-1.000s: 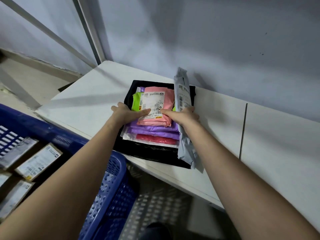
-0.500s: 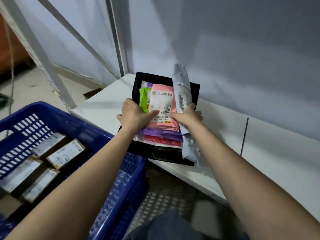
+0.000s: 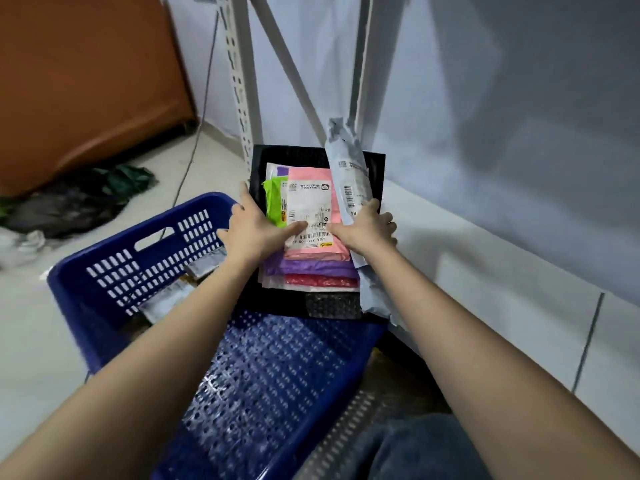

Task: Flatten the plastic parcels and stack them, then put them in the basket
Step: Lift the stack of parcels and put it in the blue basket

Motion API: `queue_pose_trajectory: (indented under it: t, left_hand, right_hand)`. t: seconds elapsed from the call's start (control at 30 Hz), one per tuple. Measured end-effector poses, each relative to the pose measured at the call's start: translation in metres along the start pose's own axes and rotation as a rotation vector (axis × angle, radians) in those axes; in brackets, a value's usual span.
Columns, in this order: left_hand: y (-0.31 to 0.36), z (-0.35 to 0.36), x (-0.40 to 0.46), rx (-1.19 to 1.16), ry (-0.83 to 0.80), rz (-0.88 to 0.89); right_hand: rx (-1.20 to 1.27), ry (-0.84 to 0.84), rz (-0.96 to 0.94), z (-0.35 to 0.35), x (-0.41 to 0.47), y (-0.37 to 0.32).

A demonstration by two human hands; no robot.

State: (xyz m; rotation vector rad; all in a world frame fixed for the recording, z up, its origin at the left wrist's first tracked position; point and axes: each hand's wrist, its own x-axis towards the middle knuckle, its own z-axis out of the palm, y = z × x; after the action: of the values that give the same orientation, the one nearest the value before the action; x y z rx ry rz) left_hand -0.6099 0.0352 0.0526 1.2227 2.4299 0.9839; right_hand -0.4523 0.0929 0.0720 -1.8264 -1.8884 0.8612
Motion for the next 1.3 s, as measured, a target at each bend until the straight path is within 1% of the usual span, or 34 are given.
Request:
queue_pose_trajectory:
  t: [0.17, 0.27, 0.4, 0.57, 0.67, 0.9, 1.13, 1.3]
  left_hand:
    - [-0.059, -0.028, -0.008, 0.042, 0.028, -0.113]
    - [-0.091, -0.03, -0.019, 0.089, 0.034, -0.192]
    - [-0.132, -0.014, -0.038, 0.101, 0.042, -0.305]
    - [-0.18, 0.025, -0.063, 0.098, 0.027, -0.46]
    - [-0.203, 0.052, -0.078, 0.107, -0.001, -0.567]
    - [-0.239, 0.103, -0.097, 0.084, -0.085, -0.742]
    - [-0.265, 0.147, -0.1, 0.111, -0.195, -0.805]
    - [-0.277, 0.172, -0.104, 0.097, -0.328, -0.877]
  right_hand:
    - [-0.063, -0.084, -0.067, 0.057, -0.015, -0.028]
    - [-0.121, -0.139, -0.106, 0.09, -0.023, -0.034]
    - [-0.212, -0.212, -0.141, 0.132, -0.031, -0.029]
    - [-0.316, -0.312, -0.16, 0.178, -0.036, -0.005]
    - [-0.381, -0.38, -0.154, 0.204, -0.036, 0.016]
    - [-0.485, -0.519, -0.13, 0.255, -0.025, 0.059]
    - [-0.562, -0.607, -0.104, 0.295, -0.01, 0.102]
    - [-0.611, -0.712, -0.061, 0.308, -0.005, 0.123]
